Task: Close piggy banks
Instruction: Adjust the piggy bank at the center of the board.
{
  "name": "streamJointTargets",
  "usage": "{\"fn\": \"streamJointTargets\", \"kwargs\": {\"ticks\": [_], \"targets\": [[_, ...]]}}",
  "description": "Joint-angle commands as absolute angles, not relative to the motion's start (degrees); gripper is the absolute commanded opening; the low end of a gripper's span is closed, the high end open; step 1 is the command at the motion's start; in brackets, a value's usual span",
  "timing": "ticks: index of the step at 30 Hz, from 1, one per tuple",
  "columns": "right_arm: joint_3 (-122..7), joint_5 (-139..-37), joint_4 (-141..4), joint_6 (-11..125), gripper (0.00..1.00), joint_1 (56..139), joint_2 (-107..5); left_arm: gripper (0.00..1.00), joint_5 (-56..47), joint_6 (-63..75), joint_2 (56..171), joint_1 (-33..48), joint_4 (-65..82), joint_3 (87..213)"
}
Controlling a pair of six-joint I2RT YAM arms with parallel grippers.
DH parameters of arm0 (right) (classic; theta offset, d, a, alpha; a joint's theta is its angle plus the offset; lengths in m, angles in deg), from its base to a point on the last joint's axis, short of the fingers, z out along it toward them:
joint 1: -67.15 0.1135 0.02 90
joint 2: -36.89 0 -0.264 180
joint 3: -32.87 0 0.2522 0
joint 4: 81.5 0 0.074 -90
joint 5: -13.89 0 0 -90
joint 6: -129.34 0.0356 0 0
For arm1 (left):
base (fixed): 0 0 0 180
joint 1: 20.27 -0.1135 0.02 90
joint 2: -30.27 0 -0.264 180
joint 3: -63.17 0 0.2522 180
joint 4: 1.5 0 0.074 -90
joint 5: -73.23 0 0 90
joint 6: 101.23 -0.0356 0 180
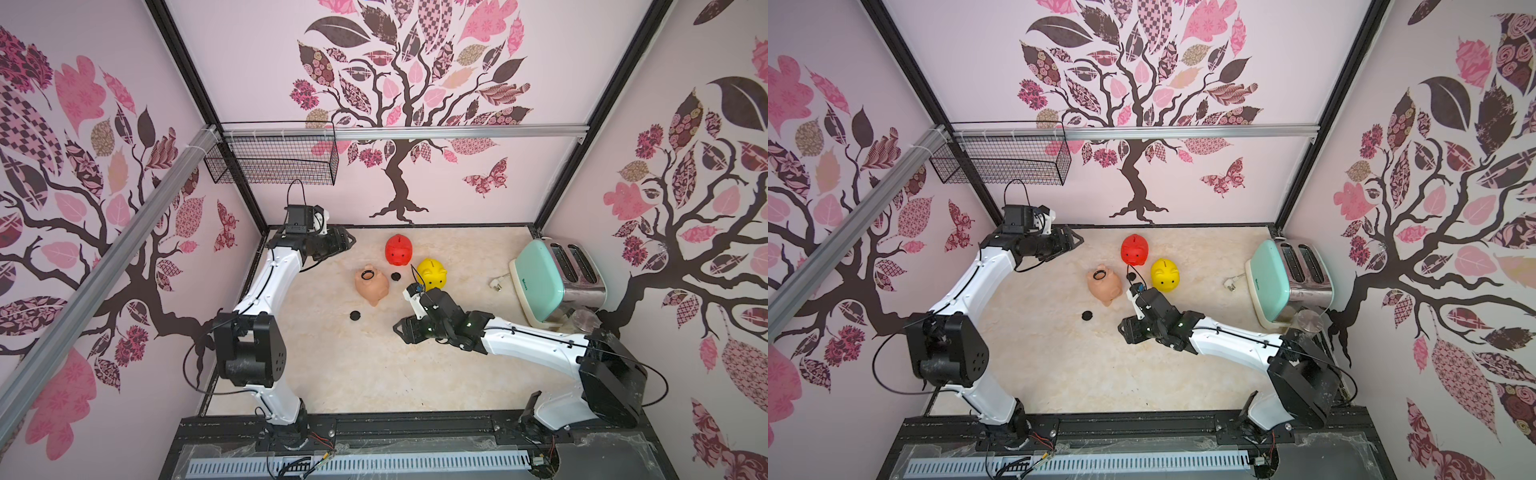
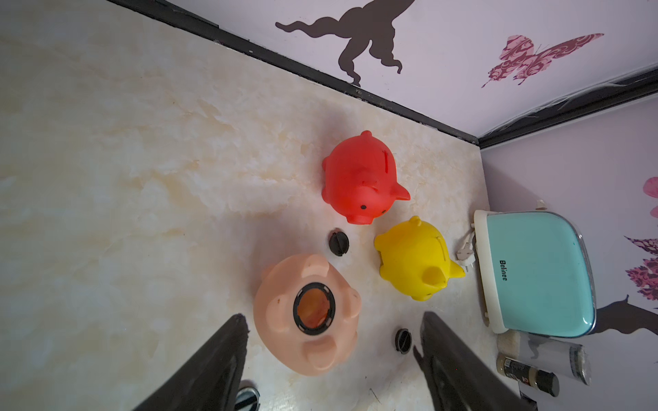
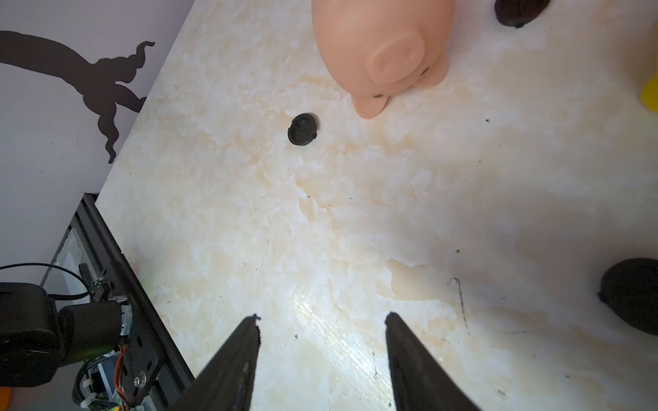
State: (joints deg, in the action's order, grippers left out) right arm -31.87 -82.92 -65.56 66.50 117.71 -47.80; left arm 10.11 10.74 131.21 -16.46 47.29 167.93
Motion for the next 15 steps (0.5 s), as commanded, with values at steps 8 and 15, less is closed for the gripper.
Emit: {"fn": "streamJointTargets", "kwargs": {"ticks": [8, 15], "targets": [[-37.37, -80.01, -65.78, 68.27, 0.54, 118.12, -53.53, 0.75, 15.7, 9.6, 146.13, -15.73, 46.1, 177.79], [-40.84, -79.46, -65.48, 68.29, 0.53, 118.12, -57.99, 0.71, 16.87, 9.69, 152.71, -14.09, 46.31, 181.84]]}}
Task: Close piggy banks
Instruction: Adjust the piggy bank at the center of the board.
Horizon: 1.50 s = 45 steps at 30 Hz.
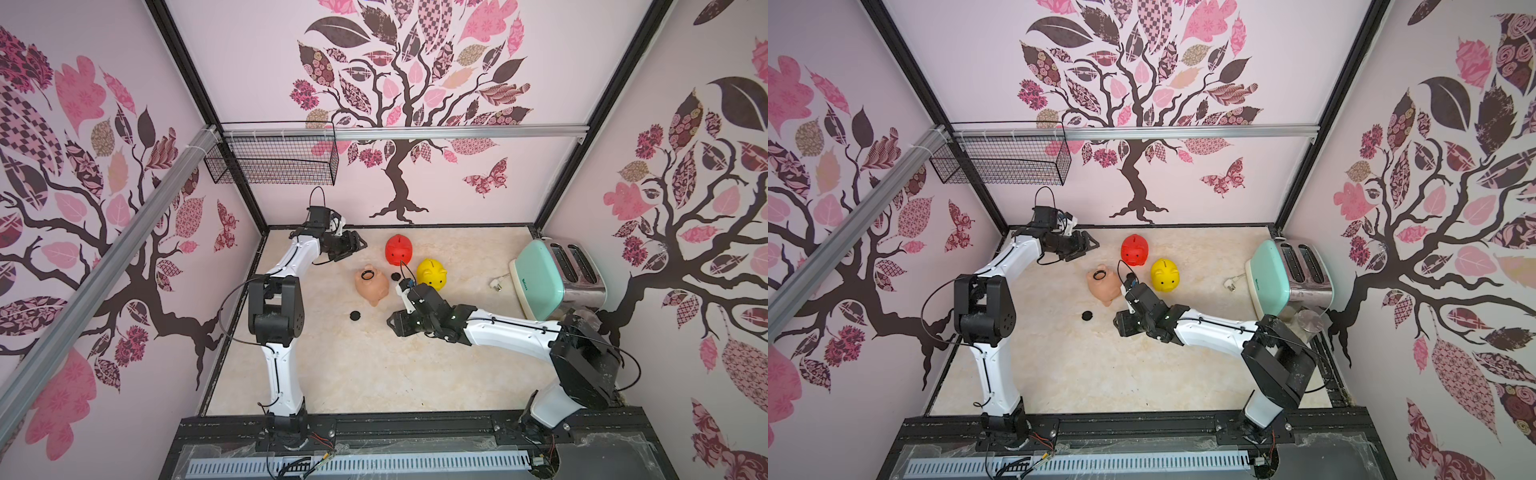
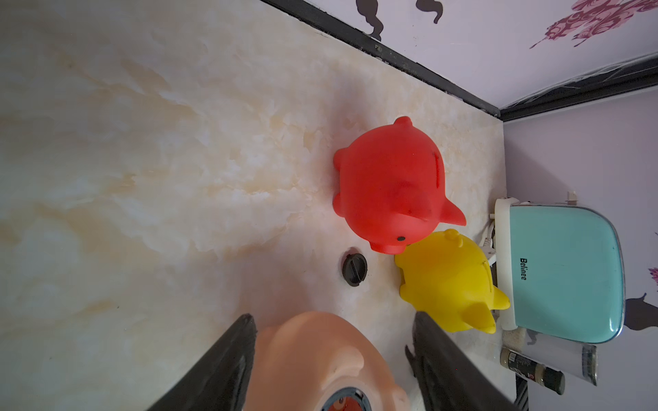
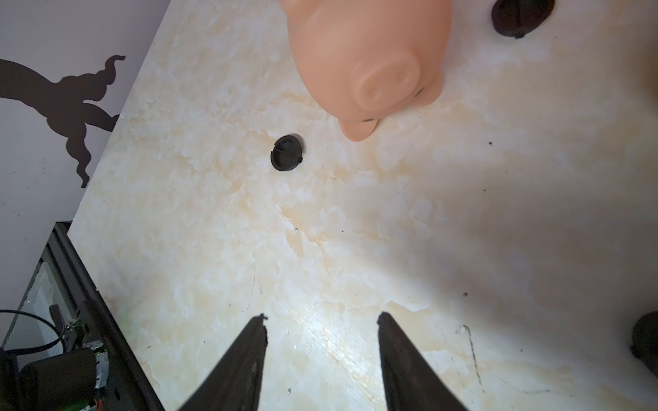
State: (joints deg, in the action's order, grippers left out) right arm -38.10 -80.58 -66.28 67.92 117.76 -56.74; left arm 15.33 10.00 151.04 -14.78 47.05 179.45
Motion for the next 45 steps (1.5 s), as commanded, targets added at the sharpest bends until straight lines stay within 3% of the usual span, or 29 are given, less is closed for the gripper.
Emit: {"fn": "streamJointTargets", "kwargs": {"ticks": [1, 10, 45], "targets": [[-41.47, -79.21, -65.45, 68.26, 0.53, 118.12, -58.69, 0.71, 16.65, 9.61, 153.7, -13.8, 46.63, 182.69], [-46.11, -77.22, -65.71, 68.83, 0.49, 118.04, -64.08, 0.66, 16.88, 7.24, 159.71, -13.2, 51.09, 187.41], [-57.3, -76.18, -63.26, 70.54, 0.47, 113.66, -75.0, 0.55, 14.8, 2.49, 160.01, -11.85, 57.32, 186.45]]}}
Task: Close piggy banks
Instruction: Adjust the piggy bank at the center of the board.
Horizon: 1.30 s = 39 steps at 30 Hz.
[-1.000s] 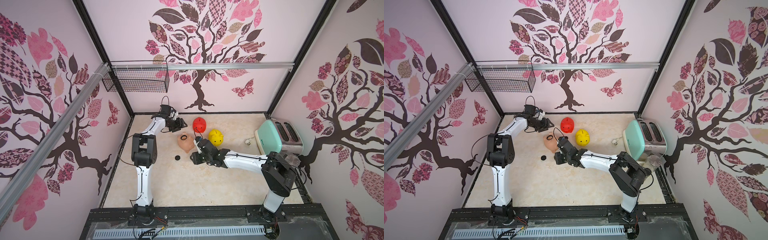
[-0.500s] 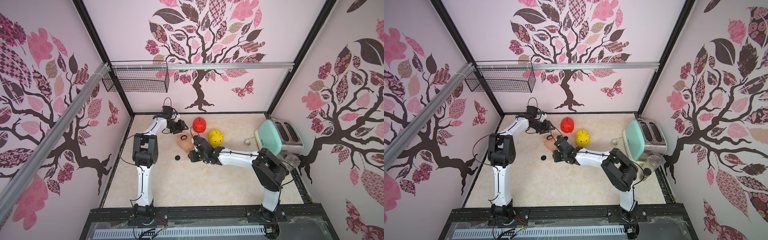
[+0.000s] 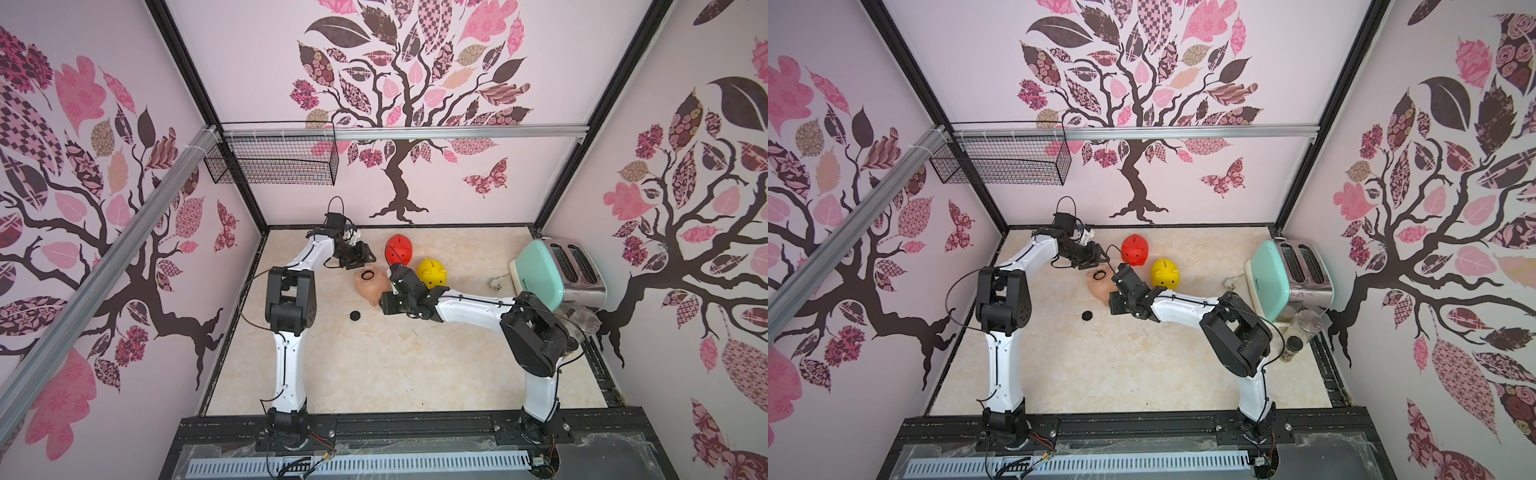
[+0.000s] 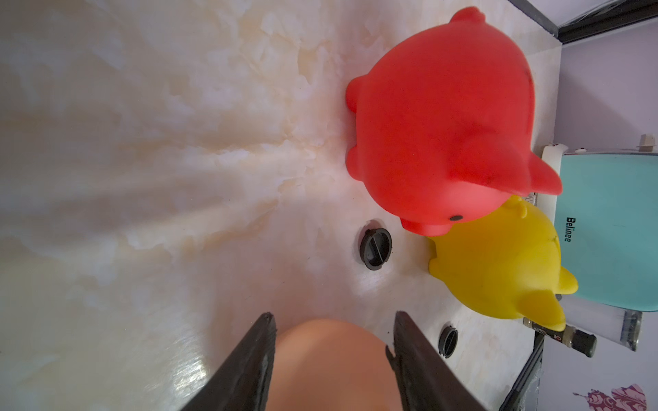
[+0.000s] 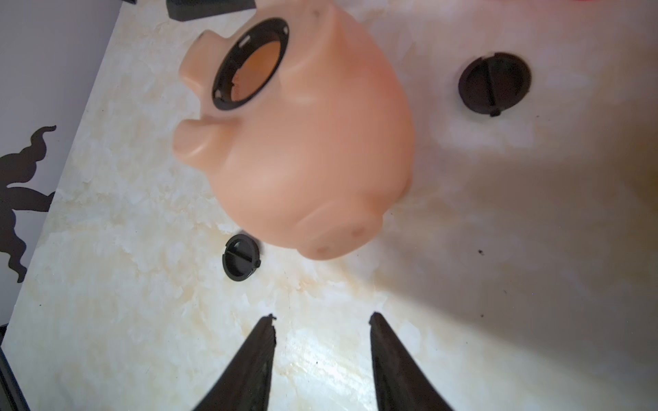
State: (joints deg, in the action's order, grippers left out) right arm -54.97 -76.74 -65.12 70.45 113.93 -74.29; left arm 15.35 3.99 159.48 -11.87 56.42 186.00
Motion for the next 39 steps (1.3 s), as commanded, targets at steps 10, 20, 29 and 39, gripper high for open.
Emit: {"fn": "streamJointTargets", "kwargs": {"ticks": [10, 20, 29, 39], "targets": [[-60.27, -77.31, -61.72, 70.29, 0.47, 112.07, -76.78, 0.53, 13.17, 1.47, 158.76, -11.88, 58.73, 185.83], [-61.12, -77.6, -61.19, 69.83, 0.46, 110.52, -77.3, 0.52, 12.05, 0.15, 157.38, -11.92, 60.11, 184.87], [-63.07, -77.37, -60.21, 69.18, 0.46, 110.17, -78.45, 0.54, 10.29, -0.31, 156.57, -11.92, 60.72, 184.24], [-62.14, -76.99, -59.58, 68.17, 0.46, 110.17, -75.69, 0.55, 9.62, 0.36, 156.85, -13.05, 60.71, 184.68]]}}
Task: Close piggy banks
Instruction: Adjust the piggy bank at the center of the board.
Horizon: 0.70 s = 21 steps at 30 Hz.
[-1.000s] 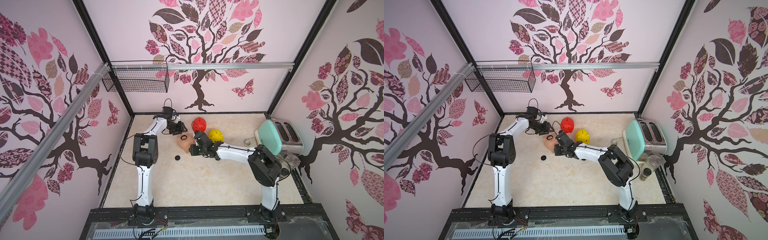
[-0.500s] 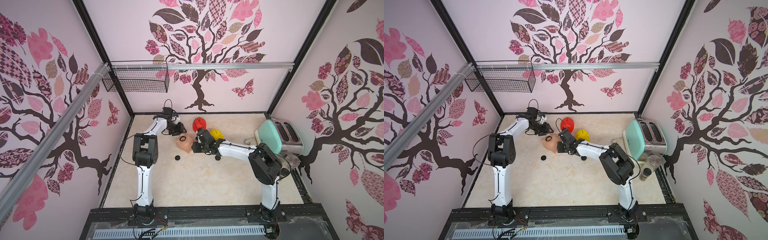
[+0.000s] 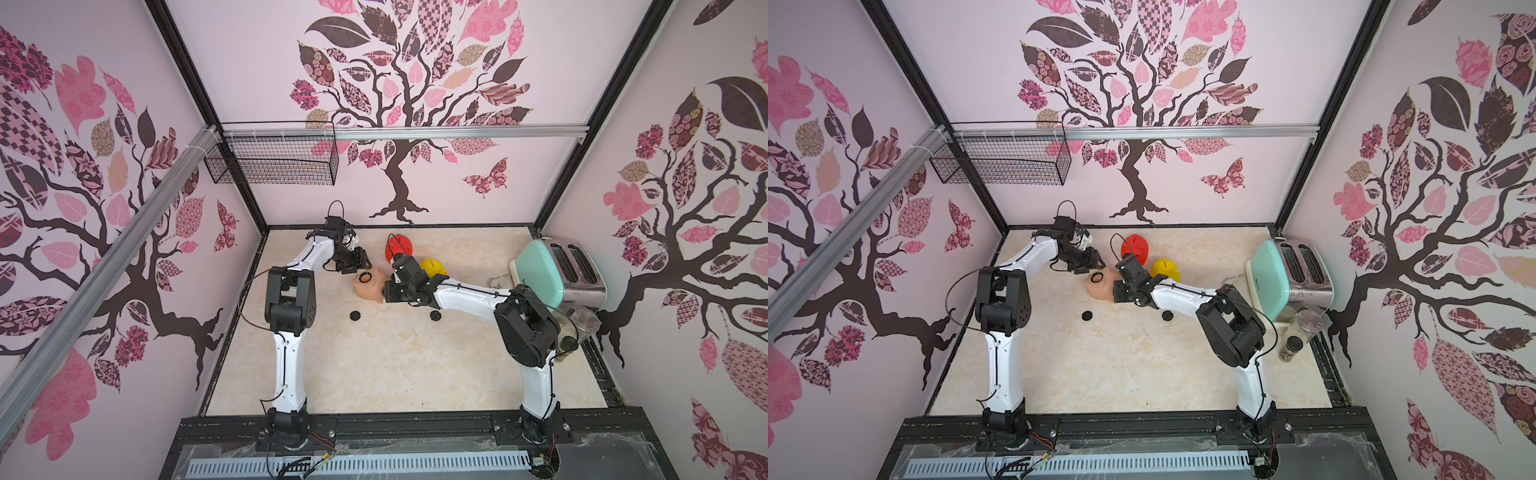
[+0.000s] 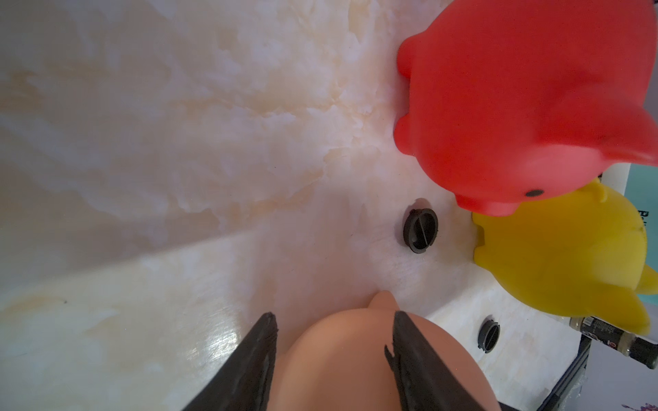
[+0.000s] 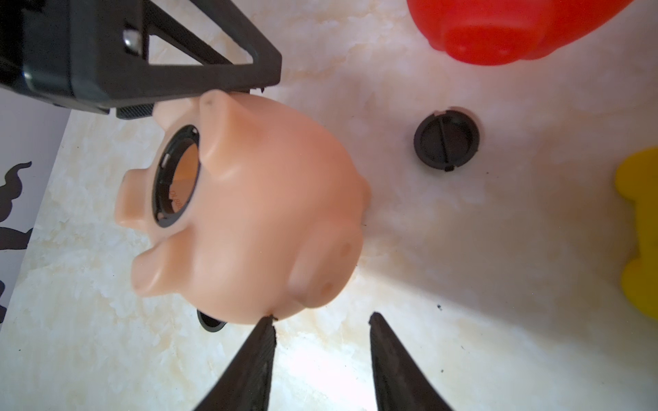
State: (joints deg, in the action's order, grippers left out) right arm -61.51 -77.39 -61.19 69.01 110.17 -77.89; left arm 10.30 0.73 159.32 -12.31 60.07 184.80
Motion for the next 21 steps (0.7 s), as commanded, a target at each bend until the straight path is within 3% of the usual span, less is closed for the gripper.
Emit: {"fn": "streamJointTargets", "kwargs": {"ticks": [1, 21], "targets": [[-62.01, -77.02, -59.61, 68.17, 0.46, 110.13, -75.47, 0.55, 9.69, 0.5, 156.83, -13.2, 60.7, 184.68], [-60.25, -78.82, -58.57, 68.37, 0.44, 110.13, -75.47, 0.54, 7.76, 0.5, 156.92, -13.59, 61.7, 185.04]]}}
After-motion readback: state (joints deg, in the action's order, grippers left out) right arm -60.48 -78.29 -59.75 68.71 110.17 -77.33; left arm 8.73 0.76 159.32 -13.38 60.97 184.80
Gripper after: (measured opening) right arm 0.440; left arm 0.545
